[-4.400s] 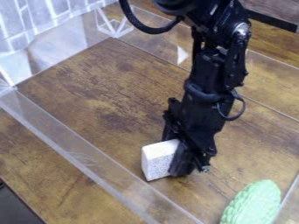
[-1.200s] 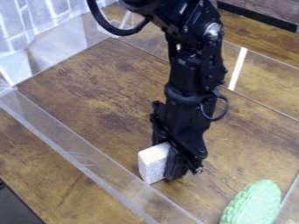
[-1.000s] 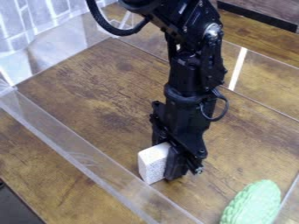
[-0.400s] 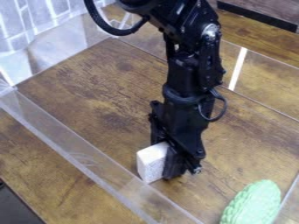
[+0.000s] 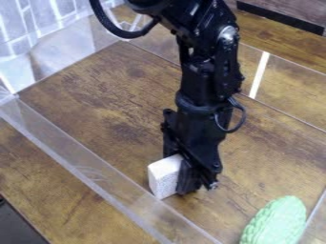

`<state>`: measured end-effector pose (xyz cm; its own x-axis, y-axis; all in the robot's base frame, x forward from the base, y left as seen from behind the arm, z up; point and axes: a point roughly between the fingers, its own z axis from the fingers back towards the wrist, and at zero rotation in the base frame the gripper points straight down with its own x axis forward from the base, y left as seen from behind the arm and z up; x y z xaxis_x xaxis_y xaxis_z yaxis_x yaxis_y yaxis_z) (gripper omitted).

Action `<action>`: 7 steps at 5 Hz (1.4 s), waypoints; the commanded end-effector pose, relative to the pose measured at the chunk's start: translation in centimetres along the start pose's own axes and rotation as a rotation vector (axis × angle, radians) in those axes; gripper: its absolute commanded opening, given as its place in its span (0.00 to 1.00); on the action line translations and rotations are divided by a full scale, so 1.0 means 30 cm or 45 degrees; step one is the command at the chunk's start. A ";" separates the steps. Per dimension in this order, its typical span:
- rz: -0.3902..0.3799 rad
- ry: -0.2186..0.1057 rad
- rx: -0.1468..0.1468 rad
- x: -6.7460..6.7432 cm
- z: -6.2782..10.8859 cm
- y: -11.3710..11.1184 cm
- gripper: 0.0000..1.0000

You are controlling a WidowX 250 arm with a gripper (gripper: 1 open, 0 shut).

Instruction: Put the white object in the blue tray

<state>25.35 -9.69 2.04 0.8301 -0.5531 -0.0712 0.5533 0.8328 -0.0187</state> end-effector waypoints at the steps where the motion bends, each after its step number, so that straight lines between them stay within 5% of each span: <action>1: 0.013 -0.067 0.031 -0.007 0.048 0.052 0.00; 7: -0.025 -0.196 0.071 0.005 0.053 0.102 0.00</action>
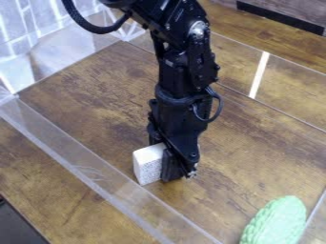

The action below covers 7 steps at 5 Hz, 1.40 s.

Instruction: Put the white object in the blue tray

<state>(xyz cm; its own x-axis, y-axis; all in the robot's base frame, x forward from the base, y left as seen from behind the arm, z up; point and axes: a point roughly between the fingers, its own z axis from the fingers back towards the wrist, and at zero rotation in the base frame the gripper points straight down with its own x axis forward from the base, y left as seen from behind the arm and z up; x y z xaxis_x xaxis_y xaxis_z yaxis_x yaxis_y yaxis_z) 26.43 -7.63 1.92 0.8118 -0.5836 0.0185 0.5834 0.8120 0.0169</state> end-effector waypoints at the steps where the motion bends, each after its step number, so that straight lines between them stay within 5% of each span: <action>1: 0.029 -0.099 0.029 0.019 0.052 0.026 0.00; 7: 0.052 -0.194 0.029 0.038 0.049 0.009 0.00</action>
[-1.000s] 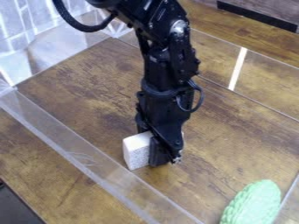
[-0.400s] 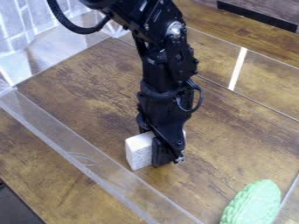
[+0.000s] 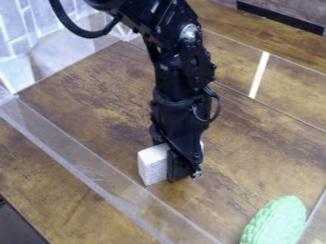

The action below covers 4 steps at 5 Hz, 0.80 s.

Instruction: Put the white object in the blue tray

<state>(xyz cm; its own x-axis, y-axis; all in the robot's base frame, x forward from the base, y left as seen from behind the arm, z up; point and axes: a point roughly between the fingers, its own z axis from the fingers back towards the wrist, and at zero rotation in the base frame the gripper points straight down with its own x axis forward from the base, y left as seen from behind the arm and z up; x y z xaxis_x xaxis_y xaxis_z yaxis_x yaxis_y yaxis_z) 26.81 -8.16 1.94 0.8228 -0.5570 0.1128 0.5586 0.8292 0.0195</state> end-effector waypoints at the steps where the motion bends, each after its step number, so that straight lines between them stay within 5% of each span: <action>1: 0.013 -0.085 0.023 0.025 0.049 0.012 0.00; 4: 0.013 -0.112 0.022 0.030 0.059 0.004 0.00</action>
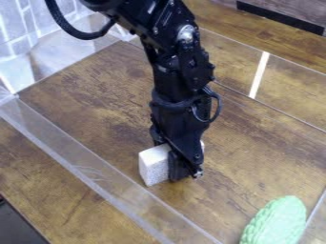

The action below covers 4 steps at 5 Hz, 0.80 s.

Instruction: Put the white object in the blue tray

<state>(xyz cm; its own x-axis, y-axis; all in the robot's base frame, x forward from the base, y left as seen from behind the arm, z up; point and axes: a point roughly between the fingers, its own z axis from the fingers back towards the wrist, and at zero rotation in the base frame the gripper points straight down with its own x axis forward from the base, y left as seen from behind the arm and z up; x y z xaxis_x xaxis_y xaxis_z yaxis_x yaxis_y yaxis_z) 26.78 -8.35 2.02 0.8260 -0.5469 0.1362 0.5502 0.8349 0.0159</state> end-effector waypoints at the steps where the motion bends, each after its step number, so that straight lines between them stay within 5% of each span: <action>1: -0.001 -0.090 0.023 0.031 0.058 0.006 0.00; 4: 0.061 -0.084 0.029 0.002 0.086 0.014 0.00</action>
<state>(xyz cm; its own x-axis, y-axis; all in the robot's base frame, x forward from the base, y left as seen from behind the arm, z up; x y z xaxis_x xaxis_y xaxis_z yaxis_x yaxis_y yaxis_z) 26.04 -8.08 2.74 0.8471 -0.5132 0.1380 0.5168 0.8560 0.0114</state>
